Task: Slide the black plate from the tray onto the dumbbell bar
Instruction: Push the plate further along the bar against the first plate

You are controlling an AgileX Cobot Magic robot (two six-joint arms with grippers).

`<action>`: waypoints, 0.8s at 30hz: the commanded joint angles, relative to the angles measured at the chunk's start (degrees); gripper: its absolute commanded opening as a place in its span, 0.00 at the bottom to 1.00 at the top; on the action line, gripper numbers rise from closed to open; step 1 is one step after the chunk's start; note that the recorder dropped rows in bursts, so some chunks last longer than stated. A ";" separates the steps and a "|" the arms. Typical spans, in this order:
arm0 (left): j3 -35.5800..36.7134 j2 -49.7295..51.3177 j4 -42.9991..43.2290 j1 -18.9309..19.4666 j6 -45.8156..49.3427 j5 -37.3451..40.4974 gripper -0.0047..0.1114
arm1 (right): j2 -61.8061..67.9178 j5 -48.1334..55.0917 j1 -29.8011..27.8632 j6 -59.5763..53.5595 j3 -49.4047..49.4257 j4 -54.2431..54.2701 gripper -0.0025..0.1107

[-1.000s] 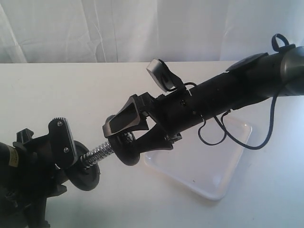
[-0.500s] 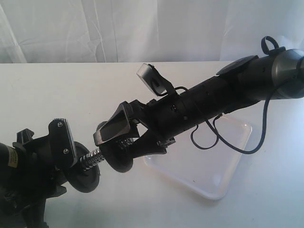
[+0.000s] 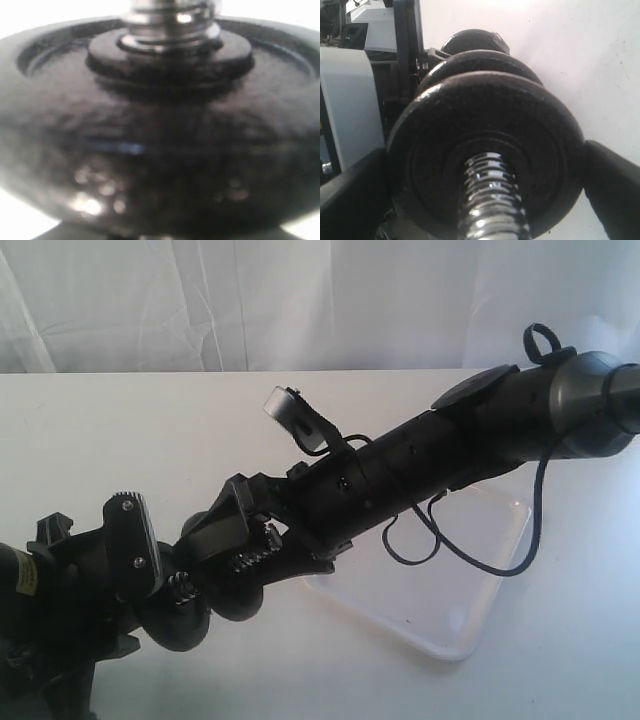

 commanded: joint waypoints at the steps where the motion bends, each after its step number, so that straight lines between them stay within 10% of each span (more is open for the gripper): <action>1: -2.15 -2.34 -0.16 0.21 -1.75 -8.27 0.04 | -0.87 8.84 1.80 -1.02 0.11 1.64 0.02; 13: -2.15 -2.34 -0.17 0.21 -1.75 -8.16 0.04 | -0.87 8.84 1.92 -1.02 0.11 1.42 0.05; 24: -2.15 -2.34 -0.17 0.21 -1.75 -8.16 0.04 | -0.87 8.84 1.92 -2.04 0.11 1.31 0.73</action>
